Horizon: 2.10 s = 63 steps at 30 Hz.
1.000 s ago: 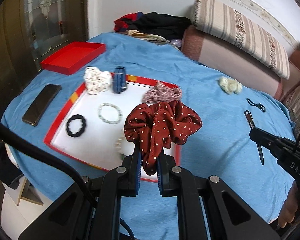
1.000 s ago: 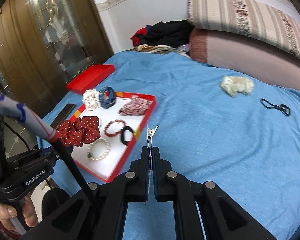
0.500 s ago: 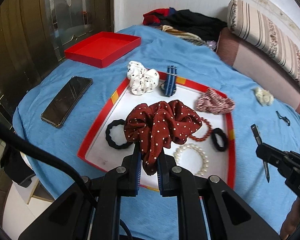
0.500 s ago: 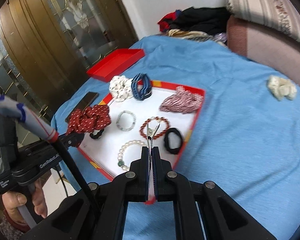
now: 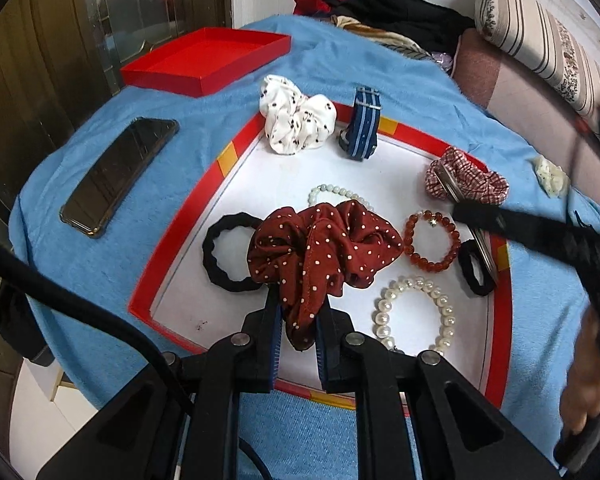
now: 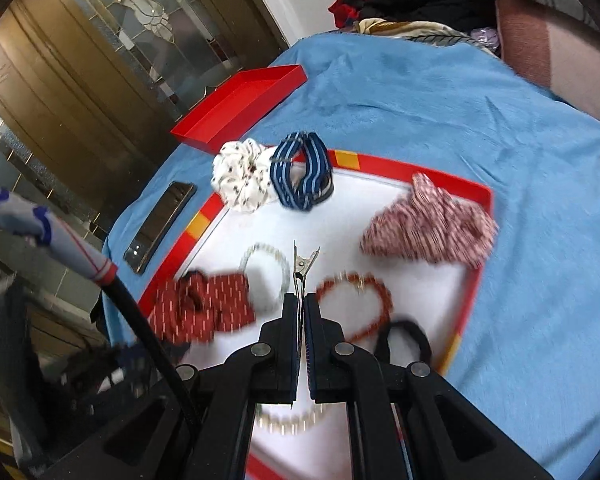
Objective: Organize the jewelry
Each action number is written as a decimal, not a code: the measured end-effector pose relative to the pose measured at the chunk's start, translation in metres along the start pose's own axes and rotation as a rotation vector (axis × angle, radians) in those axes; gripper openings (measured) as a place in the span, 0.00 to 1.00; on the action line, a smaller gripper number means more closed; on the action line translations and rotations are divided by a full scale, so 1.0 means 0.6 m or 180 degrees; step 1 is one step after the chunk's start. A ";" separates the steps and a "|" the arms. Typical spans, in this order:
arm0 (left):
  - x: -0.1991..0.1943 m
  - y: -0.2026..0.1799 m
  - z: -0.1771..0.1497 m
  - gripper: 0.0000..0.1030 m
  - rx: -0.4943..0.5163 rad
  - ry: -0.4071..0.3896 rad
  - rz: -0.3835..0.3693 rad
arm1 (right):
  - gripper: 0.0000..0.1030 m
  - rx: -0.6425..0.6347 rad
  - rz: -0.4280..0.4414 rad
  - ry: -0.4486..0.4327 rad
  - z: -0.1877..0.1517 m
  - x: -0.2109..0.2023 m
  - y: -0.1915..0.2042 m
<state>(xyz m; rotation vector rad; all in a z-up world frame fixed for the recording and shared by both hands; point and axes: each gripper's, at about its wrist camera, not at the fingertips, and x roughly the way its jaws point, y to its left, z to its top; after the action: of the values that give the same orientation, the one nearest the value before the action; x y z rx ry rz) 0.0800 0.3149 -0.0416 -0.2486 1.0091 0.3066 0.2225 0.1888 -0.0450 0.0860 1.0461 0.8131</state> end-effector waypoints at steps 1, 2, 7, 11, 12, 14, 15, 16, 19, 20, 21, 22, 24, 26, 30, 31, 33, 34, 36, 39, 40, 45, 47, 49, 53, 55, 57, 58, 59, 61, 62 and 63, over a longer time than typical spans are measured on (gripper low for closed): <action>0.003 0.000 0.000 0.13 -0.0004 0.0011 -0.0001 | 0.04 0.0014 0.0003 0.0012 0.008 0.009 -0.001; 0.008 0.001 0.000 0.13 -0.0019 0.0025 -0.0013 | 0.04 0.0026 -0.0002 0.0021 0.016 0.018 -0.003; 0.022 0.009 0.004 0.14 -0.0116 0.0061 -0.0079 | 0.04 0.0012 -0.0112 0.0108 0.045 0.070 -0.003; 0.025 0.013 0.004 0.16 -0.0178 0.0071 -0.0118 | 0.04 0.0002 -0.0184 0.0166 0.047 0.095 -0.004; 0.025 0.015 0.004 0.17 -0.0200 0.0074 -0.0131 | 0.04 0.0008 -0.0196 0.0171 0.047 0.099 -0.005; 0.023 0.015 0.002 0.18 -0.0204 0.0069 -0.0141 | 0.04 0.0032 -0.0204 0.0176 0.045 0.102 -0.009; 0.021 0.015 0.002 0.22 -0.0193 0.0068 -0.0143 | 0.04 0.0041 -0.0200 0.0181 0.045 0.103 -0.011; 0.020 0.015 0.002 0.24 -0.0186 0.0064 -0.0144 | 0.04 0.0055 -0.0199 0.0184 0.045 0.104 -0.011; 0.013 0.011 -0.001 0.34 -0.0147 0.0049 -0.0120 | 0.14 0.0098 -0.0197 0.0195 0.051 0.105 -0.011; 0.009 0.011 -0.002 0.38 -0.0147 0.0039 -0.0117 | 0.21 0.0103 -0.0204 0.0162 0.051 0.099 -0.011; 0.004 0.010 -0.004 0.41 -0.0145 0.0032 -0.0130 | 0.24 0.0102 -0.0209 0.0140 0.050 0.091 -0.010; 0.000 0.009 -0.005 0.42 -0.0145 0.0030 -0.0141 | 0.24 0.0101 -0.0203 0.0118 0.048 0.082 -0.010; -0.012 0.006 -0.009 0.44 -0.0129 0.0021 -0.0155 | 0.25 0.0103 -0.0200 0.0082 0.047 0.066 -0.010; -0.026 0.004 -0.014 0.47 -0.0098 -0.0012 -0.0146 | 0.25 0.0099 -0.0216 0.0039 0.042 0.047 -0.011; -0.056 0.008 -0.031 0.49 -0.0105 -0.0047 -0.0154 | 0.25 0.0028 -0.0176 0.0027 0.022 0.023 0.002; -0.062 0.011 -0.035 0.49 -0.0124 -0.0054 -0.0156 | 0.25 0.0001 -0.0171 0.0039 0.019 0.025 0.010; -0.080 0.020 -0.046 0.49 -0.0194 -0.0071 -0.0158 | 0.25 -0.0070 -0.0148 0.0072 0.009 0.033 0.027; -0.086 0.025 -0.050 0.49 -0.0223 -0.0079 -0.0165 | 0.25 -0.0112 -0.0092 0.0130 0.005 0.045 0.040; -0.099 0.034 -0.057 0.49 -0.0290 -0.0100 -0.0169 | 0.25 -0.0142 -0.0056 0.0220 0.001 0.067 0.055; -0.112 0.044 -0.064 0.49 -0.0338 -0.0118 -0.0138 | 0.25 -0.0231 -0.0004 0.0378 -0.017 0.096 0.076; -0.114 0.045 -0.065 0.49 -0.0345 -0.0121 -0.0127 | 0.25 -0.0300 0.0066 0.0420 -0.026 0.097 0.085; -0.117 0.051 -0.064 0.49 -0.0398 -0.0131 -0.0112 | 0.25 -0.0500 0.0069 0.0366 -0.046 0.059 0.093; -0.119 0.049 -0.064 0.49 -0.0412 -0.0142 -0.0122 | 0.25 -0.0468 0.0053 0.0242 -0.050 0.027 0.079; -0.122 0.044 -0.065 0.49 -0.0395 -0.0164 -0.0115 | 0.25 -0.0392 0.0021 0.0094 -0.055 -0.010 0.060; -0.128 0.037 -0.070 0.49 -0.0366 -0.0196 -0.0077 | 0.25 -0.0265 -0.0272 -0.0113 -0.075 -0.063 0.011; -0.128 0.035 -0.073 0.49 -0.0373 -0.0196 -0.0046 | 0.25 -0.0246 -0.0585 -0.0127 -0.101 -0.079 -0.013; -0.126 0.033 -0.076 0.49 -0.0390 -0.0178 -0.0032 | 0.25 -0.0233 -0.0728 -0.0022 -0.116 -0.071 -0.023; -0.126 0.031 -0.078 0.49 -0.0397 -0.0173 -0.0028 | 0.25 -0.0187 -0.0769 0.0044 -0.125 -0.063 -0.031; -0.127 0.028 -0.080 0.49 -0.0401 -0.0167 -0.0027 | 0.25 -0.0142 -0.0770 0.0088 -0.130 -0.056 -0.035; -0.130 0.022 -0.084 0.49 -0.0388 -0.0169 -0.0027 | 0.25 -0.0075 -0.0754 0.0176 -0.133 -0.040 -0.045; -0.131 0.019 -0.085 0.49 -0.0374 -0.0170 -0.0023 | 0.25 -0.0049 -0.0785 0.0213 -0.134 -0.034 -0.052; -0.133 0.015 -0.087 0.49 -0.0361 -0.0168 -0.0022 | 0.21 -0.0003 -0.0849 0.0238 -0.136 -0.029 -0.058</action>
<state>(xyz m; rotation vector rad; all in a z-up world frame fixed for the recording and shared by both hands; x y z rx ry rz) -0.0040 0.2943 -0.0002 -0.3449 0.9397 0.3629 0.1727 0.1283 -0.0900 -0.0844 1.1004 0.5780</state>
